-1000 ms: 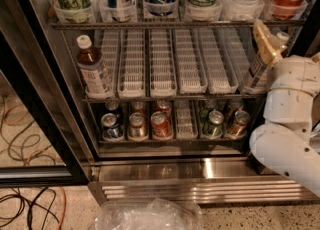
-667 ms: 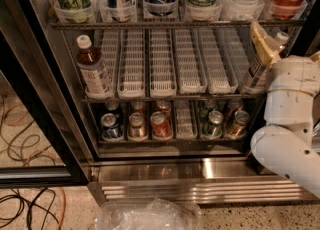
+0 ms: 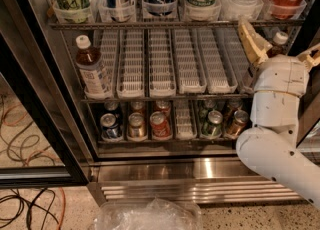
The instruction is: Pick coke can from top shelf of fridge
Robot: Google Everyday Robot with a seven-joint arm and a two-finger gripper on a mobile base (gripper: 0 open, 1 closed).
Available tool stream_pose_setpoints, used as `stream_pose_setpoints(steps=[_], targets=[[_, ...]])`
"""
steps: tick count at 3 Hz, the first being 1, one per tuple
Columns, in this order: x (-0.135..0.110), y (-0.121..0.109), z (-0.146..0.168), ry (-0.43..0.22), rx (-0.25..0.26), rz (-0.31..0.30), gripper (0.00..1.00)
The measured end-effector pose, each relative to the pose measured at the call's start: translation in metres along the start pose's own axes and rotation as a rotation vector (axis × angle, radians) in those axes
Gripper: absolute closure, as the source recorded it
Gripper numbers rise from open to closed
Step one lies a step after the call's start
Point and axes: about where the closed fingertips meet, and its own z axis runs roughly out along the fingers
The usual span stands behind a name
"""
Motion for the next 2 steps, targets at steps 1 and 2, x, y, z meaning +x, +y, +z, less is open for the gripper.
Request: stream_pose_setpoints(steps=[1,2], targets=[[0.000,0.000,0.000,0.000,0.000,0.000,0.00],[-0.013,0.018,-0.012,-0.018,-0.059,0.026,0.00]])
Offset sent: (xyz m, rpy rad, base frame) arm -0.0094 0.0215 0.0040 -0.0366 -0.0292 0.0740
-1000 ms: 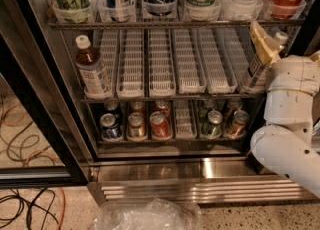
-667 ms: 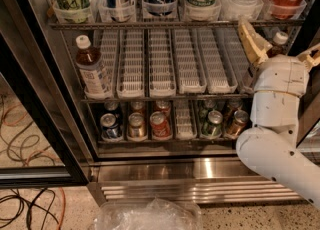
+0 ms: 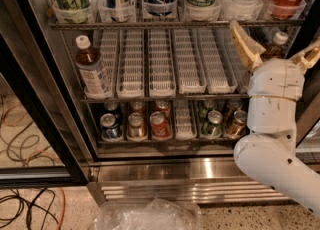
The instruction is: Pick coke can from top shelf of fridge
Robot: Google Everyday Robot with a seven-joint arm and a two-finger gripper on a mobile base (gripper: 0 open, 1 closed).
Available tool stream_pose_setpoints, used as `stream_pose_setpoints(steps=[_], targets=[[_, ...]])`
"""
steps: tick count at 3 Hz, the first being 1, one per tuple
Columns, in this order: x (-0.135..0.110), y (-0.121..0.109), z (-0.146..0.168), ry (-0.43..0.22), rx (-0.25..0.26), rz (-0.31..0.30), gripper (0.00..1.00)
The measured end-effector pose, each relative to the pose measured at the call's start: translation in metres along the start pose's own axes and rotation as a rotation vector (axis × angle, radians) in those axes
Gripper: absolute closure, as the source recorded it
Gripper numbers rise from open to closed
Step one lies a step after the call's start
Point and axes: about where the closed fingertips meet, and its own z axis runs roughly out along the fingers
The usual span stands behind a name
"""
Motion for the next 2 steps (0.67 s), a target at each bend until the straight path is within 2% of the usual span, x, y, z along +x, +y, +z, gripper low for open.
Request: stream_pose_setpoints(steps=[1,2], targets=[[0.0000,0.0000,0.0000,0.000,0.000,0.000,0.00],[0.0000,0.0000,0.0000,0.000,0.000,0.000,0.18]])
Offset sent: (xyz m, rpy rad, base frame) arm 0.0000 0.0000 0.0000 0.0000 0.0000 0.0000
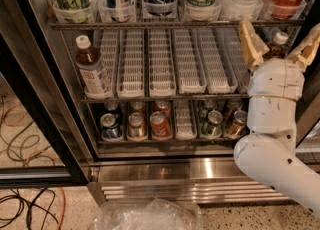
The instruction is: Pick coke can from top shelf of fridge
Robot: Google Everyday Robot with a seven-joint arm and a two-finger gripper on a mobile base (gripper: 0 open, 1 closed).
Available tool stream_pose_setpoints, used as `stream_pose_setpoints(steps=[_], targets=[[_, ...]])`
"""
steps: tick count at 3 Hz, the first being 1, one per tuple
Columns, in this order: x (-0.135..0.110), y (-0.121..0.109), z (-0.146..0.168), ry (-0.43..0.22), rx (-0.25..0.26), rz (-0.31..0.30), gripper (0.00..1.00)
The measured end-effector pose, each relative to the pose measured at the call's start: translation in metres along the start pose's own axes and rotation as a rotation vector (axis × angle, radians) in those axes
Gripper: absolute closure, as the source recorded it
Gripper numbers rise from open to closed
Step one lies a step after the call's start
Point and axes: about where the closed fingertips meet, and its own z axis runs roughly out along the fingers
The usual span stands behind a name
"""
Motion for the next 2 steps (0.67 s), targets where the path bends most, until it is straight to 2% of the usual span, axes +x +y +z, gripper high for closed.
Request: stream_pose_setpoints(steps=[1,2], targets=[[0.0000,0.0000,0.0000,0.000,0.000,0.000,0.39],[-0.0002,0.0001,0.0004,-0.001,0.001,-0.001,0.29]])
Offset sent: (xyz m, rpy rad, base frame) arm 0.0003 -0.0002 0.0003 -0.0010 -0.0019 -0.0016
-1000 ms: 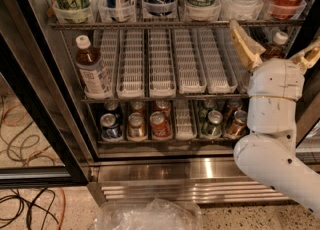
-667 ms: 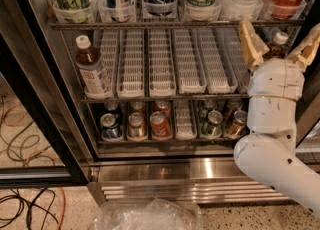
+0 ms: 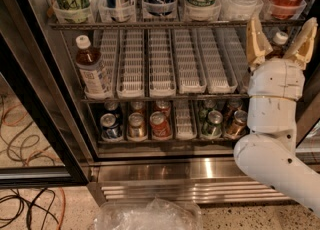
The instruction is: Pick coke can from top shelf of fridge
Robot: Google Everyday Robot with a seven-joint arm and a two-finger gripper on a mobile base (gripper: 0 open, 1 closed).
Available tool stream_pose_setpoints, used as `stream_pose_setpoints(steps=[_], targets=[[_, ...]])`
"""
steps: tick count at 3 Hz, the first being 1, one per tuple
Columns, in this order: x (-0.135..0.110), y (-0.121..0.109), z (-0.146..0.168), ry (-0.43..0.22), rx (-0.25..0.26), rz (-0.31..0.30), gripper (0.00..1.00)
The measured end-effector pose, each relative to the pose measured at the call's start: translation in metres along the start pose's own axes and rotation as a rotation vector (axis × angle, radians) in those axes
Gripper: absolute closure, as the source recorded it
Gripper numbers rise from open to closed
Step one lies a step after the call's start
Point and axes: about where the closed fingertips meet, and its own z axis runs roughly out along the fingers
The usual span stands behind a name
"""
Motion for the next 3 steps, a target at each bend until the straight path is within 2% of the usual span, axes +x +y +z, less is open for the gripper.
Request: stream_pose_setpoints(steps=[2,3], targets=[[-0.002,0.001,0.014,-0.031,0.016,0.003,0.29],[-0.002,-0.004,0.029,-0.054,0.040,-0.004,0.29]])
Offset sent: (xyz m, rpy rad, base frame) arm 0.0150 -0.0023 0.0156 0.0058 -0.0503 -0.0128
